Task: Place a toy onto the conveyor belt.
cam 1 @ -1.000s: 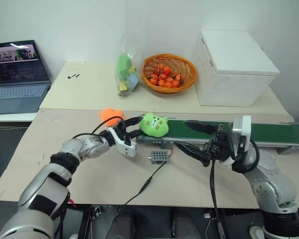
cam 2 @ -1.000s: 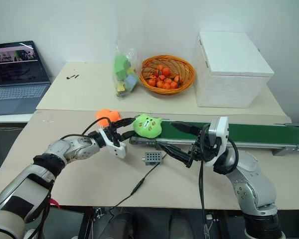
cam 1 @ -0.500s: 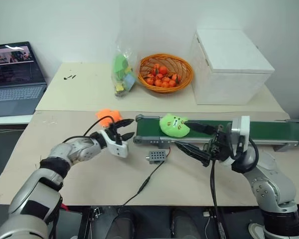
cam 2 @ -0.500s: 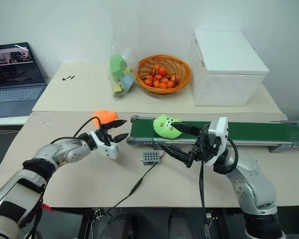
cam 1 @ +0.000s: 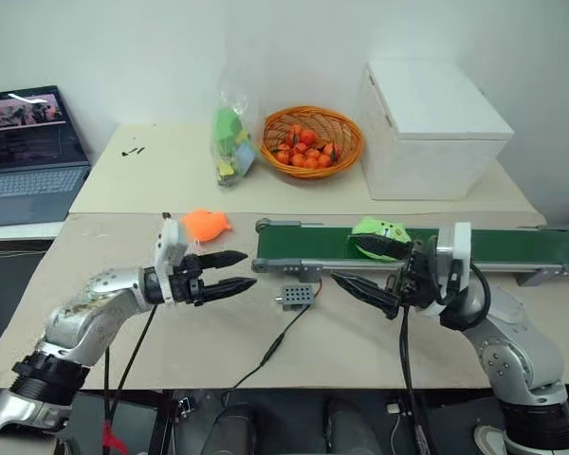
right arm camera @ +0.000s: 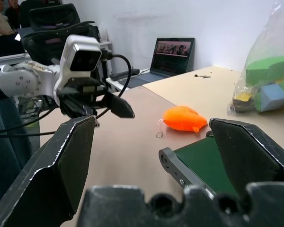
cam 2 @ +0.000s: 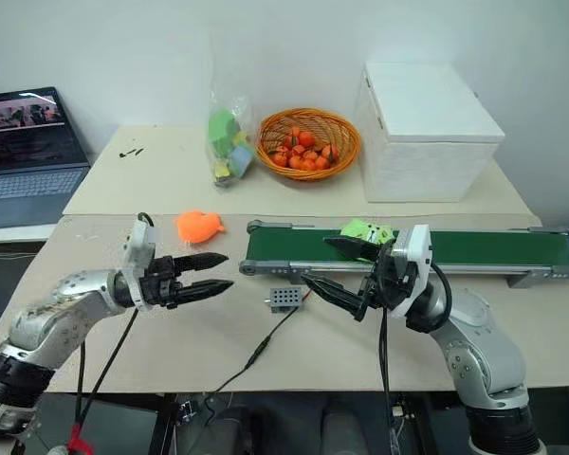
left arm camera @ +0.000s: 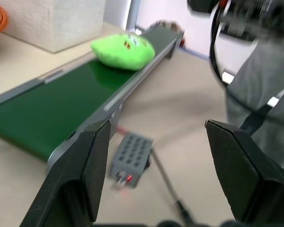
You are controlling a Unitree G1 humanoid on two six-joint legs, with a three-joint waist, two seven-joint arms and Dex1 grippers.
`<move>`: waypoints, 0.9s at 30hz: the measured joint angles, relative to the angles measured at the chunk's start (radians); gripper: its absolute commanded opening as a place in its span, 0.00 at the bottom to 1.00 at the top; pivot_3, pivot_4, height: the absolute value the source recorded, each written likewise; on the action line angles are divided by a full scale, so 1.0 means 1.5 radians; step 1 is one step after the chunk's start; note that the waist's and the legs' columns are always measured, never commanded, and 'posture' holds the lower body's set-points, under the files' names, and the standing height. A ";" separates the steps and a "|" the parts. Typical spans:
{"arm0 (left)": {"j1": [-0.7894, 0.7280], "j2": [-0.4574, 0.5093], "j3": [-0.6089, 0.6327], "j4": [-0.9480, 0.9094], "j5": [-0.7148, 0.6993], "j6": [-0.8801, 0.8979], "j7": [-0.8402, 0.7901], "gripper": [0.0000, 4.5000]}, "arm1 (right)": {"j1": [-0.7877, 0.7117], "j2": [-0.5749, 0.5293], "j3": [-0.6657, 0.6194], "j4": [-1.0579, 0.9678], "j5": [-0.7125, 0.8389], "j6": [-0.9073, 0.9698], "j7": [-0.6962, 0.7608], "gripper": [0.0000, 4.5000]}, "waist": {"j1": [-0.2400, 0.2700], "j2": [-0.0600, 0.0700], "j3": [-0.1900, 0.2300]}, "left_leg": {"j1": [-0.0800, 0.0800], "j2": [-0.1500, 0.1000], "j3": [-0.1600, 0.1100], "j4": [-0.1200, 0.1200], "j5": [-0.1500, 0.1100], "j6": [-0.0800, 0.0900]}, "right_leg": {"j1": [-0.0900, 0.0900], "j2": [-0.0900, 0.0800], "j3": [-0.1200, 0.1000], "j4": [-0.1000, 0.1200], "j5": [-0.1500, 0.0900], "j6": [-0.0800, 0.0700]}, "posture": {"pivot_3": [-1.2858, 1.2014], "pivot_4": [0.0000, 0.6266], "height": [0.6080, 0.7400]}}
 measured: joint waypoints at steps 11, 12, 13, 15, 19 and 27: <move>-0.041 -0.066 0.013 -0.003 0.153 -0.031 -0.004 0.75 | 0.000 -0.002 0.002 0.002 0.000 0.000 0.000 1.00 | 0.002 0.000 0.000 | 0.000 0.000 0.004 0.000 0.000 -0.001 | 0.000 0.001 0.001 0.001 0.000 -0.001 | 0.52 0.24 0.90; -0.048 -0.075 0.014 0.001 0.175 -0.048 -0.006 0.75 | 0.000 -0.002 0.002 0.002 0.000 0.000 -0.001 1.00 | 0.002 0.000 0.000 | 0.000 0.000 0.004 0.000 0.000 -0.001 | 0.000 0.001 0.001 0.001 0.000 -0.001 | 0.52 0.24 0.90; -0.052 -0.078 0.014 0.003 0.191 -0.060 -0.006 0.75 | 0.000 -0.003 0.003 0.003 -0.002 0.000 -0.001 1.00 | 0.002 0.000 0.000 | 0.000 0.000 0.004 0.000 0.000 -0.001 | 0.000 0.001 0.001 0.001 0.000 -0.001 | 0.52 0.24 0.90; -0.057 -0.085 0.015 0.004 0.213 -0.074 -0.010 0.75 | 0.001 -0.005 0.003 0.003 -0.006 0.000 -0.001 1.00 | 0.001 0.000 0.000 | 0.000 0.000 0.004 0.000 0.000 -0.001 | 0.000 0.001 0.001 0.001 0.000 -0.001 | 0.52 0.24 0.90; -0.058 -0.102 0.016 0.004 0.239 -0.075 -0.021 0.75 | 0.001 -0.005 0.003 0.003 -0.011 0.000 0.000 1.00 | 0.001 0.000 0.000 | 0.000 0.000 0.004 0.000 0.000 -0.001 | 0.000 0.001 0.001 0.001 0.000 -0.001 | 0.52 0.24 0.90; -0.058 -0.118 0.019 0.004 0.257 -0.073 -0.039 0.75 | 0.001 -0.005 0.003 0.003 -0.011 0.001 -0.001 1.00 | 0.001 0.000 0.000 | 0.000 0.000 0.004 0.000 0.000 -0.001 | 0.000 0.001 0.001 0.001 0.000 -0.001 | 0.52 0.24 0.90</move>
